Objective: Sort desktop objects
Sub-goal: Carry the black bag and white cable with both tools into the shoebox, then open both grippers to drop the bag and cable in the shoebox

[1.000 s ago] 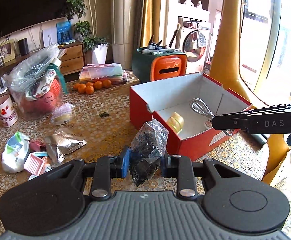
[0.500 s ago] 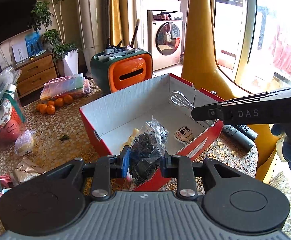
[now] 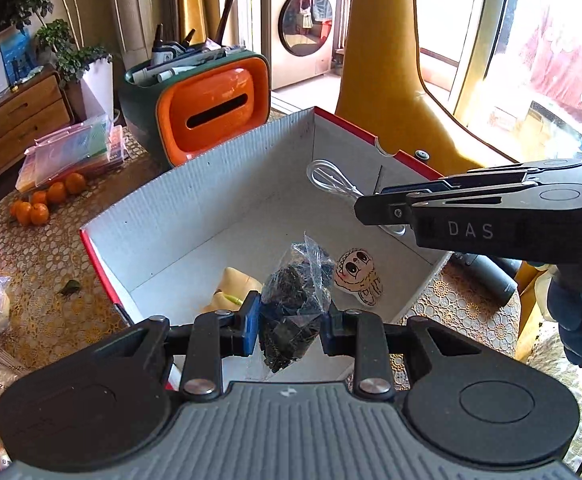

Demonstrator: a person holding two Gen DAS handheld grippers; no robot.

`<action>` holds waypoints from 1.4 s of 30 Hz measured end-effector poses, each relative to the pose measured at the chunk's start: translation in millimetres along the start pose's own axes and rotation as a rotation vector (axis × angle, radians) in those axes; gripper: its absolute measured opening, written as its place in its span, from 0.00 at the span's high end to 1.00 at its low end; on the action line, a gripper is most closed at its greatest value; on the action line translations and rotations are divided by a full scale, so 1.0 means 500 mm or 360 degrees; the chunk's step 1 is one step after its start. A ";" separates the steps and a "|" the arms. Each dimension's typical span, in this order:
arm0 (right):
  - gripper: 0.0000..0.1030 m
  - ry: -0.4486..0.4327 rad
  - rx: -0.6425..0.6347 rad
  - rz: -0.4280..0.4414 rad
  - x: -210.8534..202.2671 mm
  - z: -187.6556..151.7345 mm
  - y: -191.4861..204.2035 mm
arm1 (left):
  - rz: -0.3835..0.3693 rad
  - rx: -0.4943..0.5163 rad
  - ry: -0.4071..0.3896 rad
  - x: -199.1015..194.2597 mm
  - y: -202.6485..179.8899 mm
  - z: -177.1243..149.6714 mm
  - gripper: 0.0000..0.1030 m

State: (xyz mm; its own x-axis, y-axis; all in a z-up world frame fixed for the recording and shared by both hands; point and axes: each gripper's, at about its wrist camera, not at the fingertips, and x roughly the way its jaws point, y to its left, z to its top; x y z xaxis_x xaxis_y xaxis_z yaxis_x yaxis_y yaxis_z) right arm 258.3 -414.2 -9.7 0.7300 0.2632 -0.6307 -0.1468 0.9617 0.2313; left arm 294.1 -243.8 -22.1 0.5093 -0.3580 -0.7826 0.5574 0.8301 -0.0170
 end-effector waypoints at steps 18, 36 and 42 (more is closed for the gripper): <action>0.80 0.0320 -0.0084 -0.0158 0.149 0.015 -0.044 | -0.0087 0.0080 0.0367 0.160 0.005 0.039 0.73; 0.74 0.0491 -0.0133 -0.0184 0.175 0.014 -0.039 | -0.0166 0.0009 0.0640 0.214 0.022 0.033 0.72; 0.69 0.0481 -0.0112 -0.0176 0.166 0.017 -0.040 | -0.0165 -0.0021 0.0530 0.174 0.032 0.023 0.71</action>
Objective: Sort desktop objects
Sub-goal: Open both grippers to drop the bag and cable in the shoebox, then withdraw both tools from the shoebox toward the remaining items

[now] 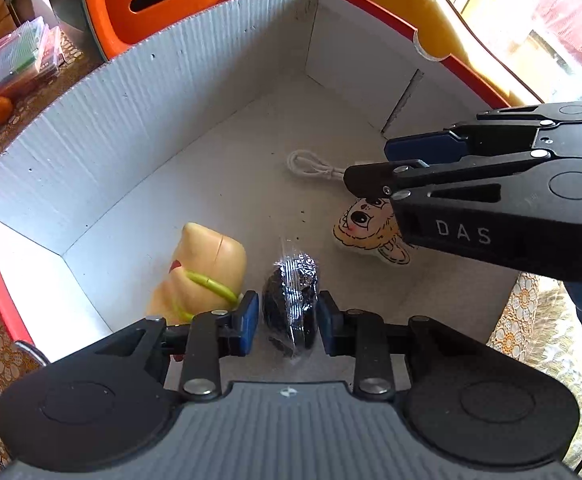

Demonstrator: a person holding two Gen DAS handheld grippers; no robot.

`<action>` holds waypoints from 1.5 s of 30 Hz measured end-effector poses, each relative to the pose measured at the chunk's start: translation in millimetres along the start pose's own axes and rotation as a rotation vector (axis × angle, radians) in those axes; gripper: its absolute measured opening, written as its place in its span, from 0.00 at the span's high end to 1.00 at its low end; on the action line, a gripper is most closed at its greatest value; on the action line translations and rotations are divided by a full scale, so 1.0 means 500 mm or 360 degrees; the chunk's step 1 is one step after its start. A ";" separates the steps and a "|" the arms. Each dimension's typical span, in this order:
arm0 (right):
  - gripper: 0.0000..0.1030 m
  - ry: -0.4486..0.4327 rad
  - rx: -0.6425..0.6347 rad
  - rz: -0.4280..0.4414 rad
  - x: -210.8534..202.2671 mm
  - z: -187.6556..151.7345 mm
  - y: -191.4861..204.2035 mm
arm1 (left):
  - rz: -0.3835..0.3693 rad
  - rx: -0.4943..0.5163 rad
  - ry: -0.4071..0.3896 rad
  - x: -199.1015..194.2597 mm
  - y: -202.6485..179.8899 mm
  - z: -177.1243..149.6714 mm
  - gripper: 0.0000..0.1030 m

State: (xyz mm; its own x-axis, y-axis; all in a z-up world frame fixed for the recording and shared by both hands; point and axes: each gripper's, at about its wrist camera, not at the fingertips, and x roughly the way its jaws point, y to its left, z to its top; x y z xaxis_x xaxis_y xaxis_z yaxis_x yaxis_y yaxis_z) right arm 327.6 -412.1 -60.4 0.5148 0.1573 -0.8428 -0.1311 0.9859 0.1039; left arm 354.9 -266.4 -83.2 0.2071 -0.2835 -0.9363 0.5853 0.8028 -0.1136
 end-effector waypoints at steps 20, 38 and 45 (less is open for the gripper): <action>0.57 -0.0207 -0.0060 0.0102 -0.137 -0.029 0.057 | 0.0058 -0.0125 -0.0424 -0.187 -0.002 -0.100 0.71; 0.32 -0.0362 -0.0127 0.0225 -0.255 -0.100 0.185 | 0.0106 -0.0201 -0.0713 -0.350 0.014 -0.284 0.71; 0.31 -0.0386 -0.0099 0.0315 -0.276 -0.128 0.238 | 0.0169 -0.0266 -0.0795 -0.398 0.059 -0.363 0.71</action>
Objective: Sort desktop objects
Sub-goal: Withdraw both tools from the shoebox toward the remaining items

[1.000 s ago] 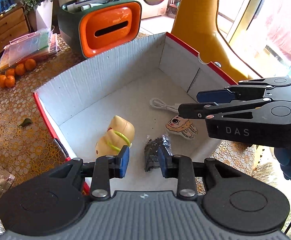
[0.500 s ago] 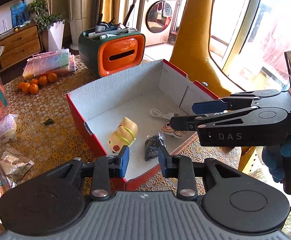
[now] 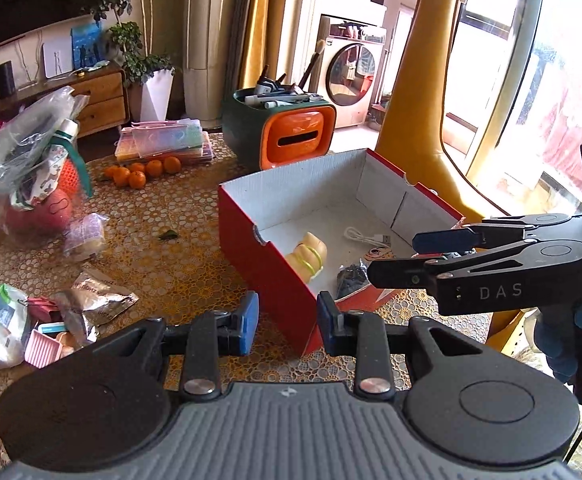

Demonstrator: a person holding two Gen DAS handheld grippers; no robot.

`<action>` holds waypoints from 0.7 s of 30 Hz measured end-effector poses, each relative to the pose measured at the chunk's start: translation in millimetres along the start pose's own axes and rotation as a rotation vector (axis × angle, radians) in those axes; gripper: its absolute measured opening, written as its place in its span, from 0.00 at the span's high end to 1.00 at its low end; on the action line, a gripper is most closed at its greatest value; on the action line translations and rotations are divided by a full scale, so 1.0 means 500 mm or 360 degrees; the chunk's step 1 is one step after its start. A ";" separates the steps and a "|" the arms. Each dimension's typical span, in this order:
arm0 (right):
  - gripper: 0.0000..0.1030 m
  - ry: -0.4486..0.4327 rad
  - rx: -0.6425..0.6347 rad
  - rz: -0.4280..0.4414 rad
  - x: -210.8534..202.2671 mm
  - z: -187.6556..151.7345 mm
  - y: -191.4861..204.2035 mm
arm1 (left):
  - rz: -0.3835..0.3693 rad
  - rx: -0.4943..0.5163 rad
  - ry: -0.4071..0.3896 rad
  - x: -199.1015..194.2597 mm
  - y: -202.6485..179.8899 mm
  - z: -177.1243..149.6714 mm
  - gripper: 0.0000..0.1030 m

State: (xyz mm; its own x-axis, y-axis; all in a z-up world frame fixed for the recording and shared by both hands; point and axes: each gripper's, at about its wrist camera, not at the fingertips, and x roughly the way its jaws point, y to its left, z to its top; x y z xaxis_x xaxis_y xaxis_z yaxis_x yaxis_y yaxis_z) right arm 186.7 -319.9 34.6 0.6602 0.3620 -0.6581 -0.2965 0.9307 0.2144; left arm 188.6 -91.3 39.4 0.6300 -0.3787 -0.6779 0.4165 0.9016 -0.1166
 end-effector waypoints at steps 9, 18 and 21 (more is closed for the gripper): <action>0.24 -0.0019 -0.0070 0.0073 0.004 -0.018 0.093 | 0.0098 -0.0051 -0.0101 -0.071 0.075 -0.046 0.39; 0.21 -0.0022 -0.0134 0.0165 0.025 -0.024 0.179 | 0.0165 -0.0135 -0.0133 -0.111 0.156 -0.084 0.39; 0.18 -0.0020 -0.0152 0.0186 0.035 -0.025 0.200 | 0.0199 -0.0151 -0.0141 -0.120 0.183 -0.094 0.39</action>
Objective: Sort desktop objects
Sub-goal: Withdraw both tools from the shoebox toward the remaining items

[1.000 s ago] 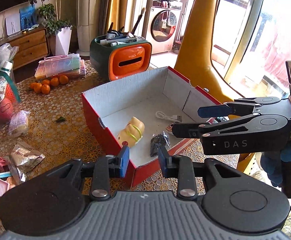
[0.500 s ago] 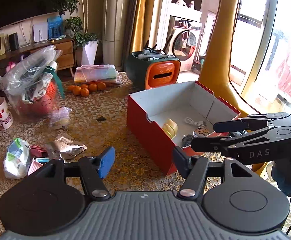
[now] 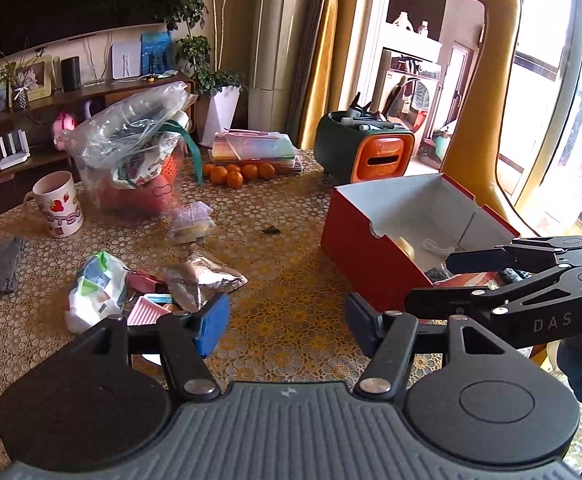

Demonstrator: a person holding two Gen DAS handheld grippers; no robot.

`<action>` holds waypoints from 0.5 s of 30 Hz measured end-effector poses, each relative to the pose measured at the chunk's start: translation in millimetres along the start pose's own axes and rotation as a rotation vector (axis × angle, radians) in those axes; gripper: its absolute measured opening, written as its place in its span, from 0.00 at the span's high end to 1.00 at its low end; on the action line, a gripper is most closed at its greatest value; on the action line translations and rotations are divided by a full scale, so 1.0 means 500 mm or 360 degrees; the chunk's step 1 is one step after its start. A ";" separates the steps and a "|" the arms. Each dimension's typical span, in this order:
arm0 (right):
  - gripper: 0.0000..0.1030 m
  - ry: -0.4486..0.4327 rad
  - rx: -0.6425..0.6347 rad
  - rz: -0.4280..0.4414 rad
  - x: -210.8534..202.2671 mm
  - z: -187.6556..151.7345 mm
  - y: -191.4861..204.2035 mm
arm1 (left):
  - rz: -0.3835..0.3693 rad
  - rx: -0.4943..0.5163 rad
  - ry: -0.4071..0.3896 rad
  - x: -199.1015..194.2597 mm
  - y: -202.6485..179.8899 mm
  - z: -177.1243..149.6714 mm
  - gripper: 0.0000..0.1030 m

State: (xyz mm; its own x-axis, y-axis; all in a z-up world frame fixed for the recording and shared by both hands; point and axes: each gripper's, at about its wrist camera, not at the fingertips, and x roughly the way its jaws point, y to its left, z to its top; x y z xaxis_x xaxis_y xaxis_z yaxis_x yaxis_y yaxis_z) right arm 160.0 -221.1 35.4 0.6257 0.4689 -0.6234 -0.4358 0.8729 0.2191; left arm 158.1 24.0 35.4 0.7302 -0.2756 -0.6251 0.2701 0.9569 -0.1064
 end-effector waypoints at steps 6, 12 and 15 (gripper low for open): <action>0.13 0.0002 -0.0052 0.0020 0.028 0.006 0.037 | 0.0061 -0.0056 -0.0008 -0.002 0.068 -0.009 0.32; 0.11 0.0017 -0.0094 0.0044 0.067 0.016 0.063 | 0.0138 -0.0095 -0.0014 0.009 0.132 -0.012 0.21; 0.10 0.0027 -0.0105 0.0055 0.091 0.023 0.070 | 0.0183 -0.0113 -0.0006 0.022 0.165 -0.015 0.19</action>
State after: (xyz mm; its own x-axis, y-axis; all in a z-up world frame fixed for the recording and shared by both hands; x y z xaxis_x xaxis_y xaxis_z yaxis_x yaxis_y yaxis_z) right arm 180.4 -167.6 23.4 0.5988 0.4960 -0.6288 -0.4990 0.8452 0.1915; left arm 183.5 100.5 14.0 0.7561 -0.1639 -0.6336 0.1393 0.9862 -0.0889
